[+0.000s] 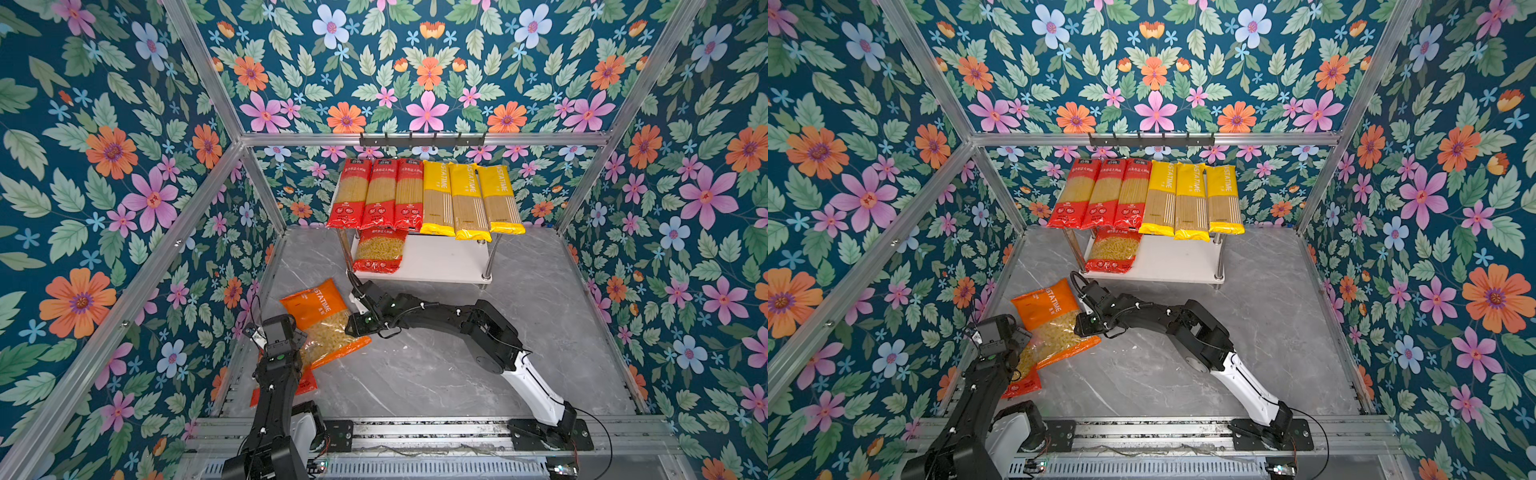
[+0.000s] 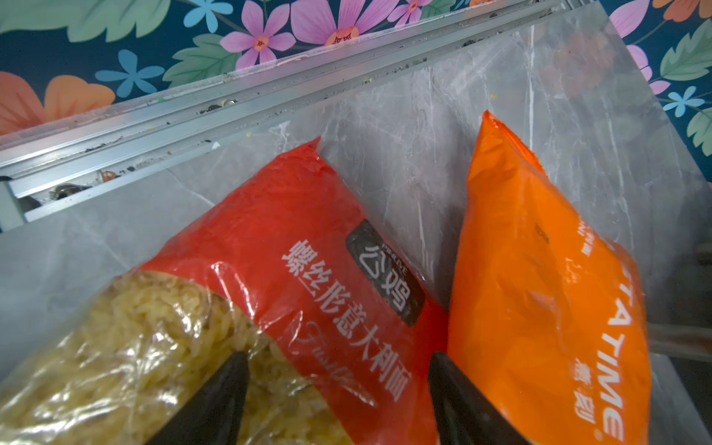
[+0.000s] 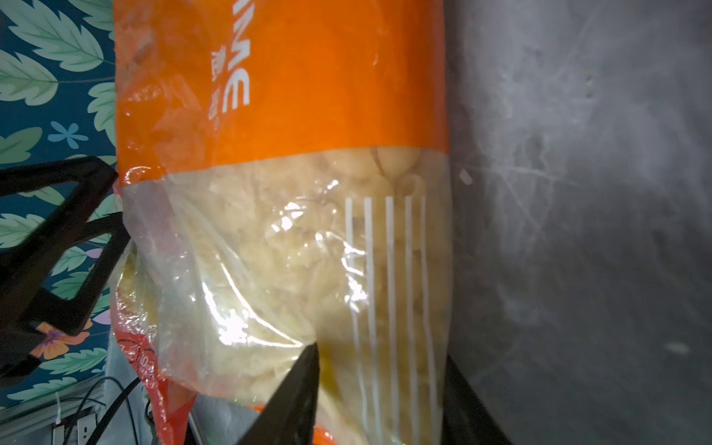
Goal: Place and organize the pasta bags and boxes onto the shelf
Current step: 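Move both grippers to the orange PASTATIME bag on the table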
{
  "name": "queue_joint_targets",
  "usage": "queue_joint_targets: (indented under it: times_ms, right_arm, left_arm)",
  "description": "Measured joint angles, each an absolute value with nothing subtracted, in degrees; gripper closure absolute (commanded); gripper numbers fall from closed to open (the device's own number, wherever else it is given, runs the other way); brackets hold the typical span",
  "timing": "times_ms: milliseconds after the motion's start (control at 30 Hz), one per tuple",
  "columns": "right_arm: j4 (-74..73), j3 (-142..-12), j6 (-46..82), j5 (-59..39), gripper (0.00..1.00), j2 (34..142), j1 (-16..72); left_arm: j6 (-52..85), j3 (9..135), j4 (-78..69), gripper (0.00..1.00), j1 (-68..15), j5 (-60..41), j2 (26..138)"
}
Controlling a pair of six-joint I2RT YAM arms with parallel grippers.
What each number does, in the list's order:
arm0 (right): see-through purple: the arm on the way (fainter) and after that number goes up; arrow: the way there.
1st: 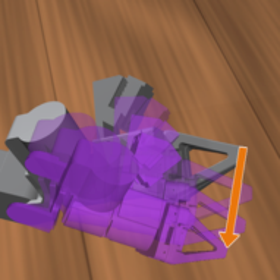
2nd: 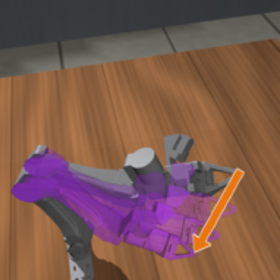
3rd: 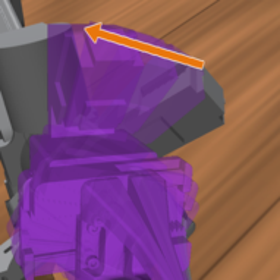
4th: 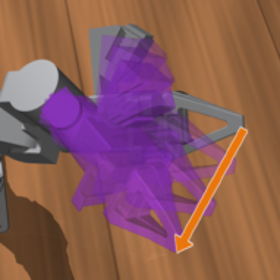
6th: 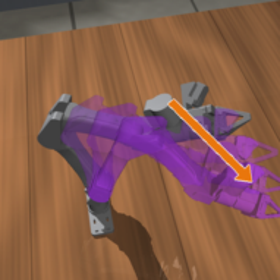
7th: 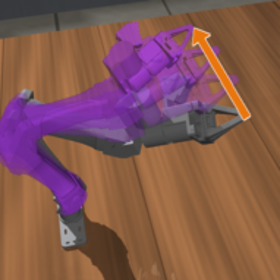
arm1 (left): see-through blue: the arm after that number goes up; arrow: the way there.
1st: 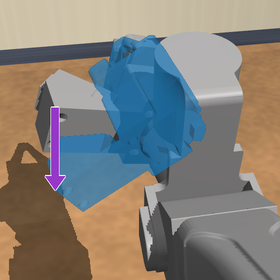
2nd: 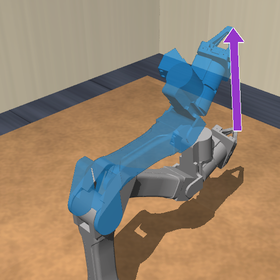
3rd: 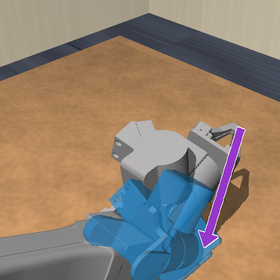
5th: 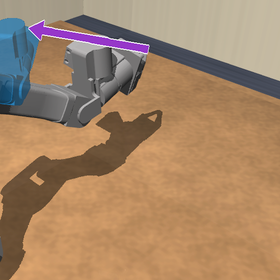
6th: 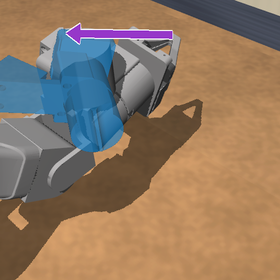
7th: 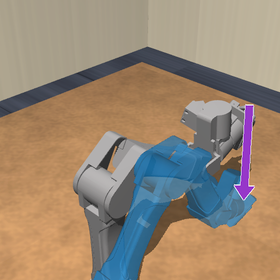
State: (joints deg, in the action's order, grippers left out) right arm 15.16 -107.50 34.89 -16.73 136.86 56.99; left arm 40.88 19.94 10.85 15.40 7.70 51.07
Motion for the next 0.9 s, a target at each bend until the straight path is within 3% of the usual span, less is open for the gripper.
queue_joint_targets:
  times_ms: [167,433,767,867,900]
  right_arm:
    - [16.4,-106.4,32.5,-16.7,0.85,135.2,57.1]
    - [18.6,-93.2,28.6,-14.7,0.93,125.1,56.0]
    - [19.7,-64.9,26.7,-13.4,0.92,103.7,50.6]
    - [23.0,-60.1,26.8,-10.0,0.86,97.6,49.3]
    - [24.9,-59.2,27.0,-8.5,0.77,95.4,49.3]
  left_arm:
    - [41.7,18.3,9.3,0.26,11.0,7.1,49.7]
    - [49.3,16.5,8.9,0.27,-8.5,11.3,47.2]
    - [58.6,22.0,10.7,0.27,-32.4,15.7,51.5]
    - [58.5,25.0,10.8,0.26,-35.9,16.5,53.7]
    - [58.0,26.1,10.9,0.25,-36.1,16.5,54.3]
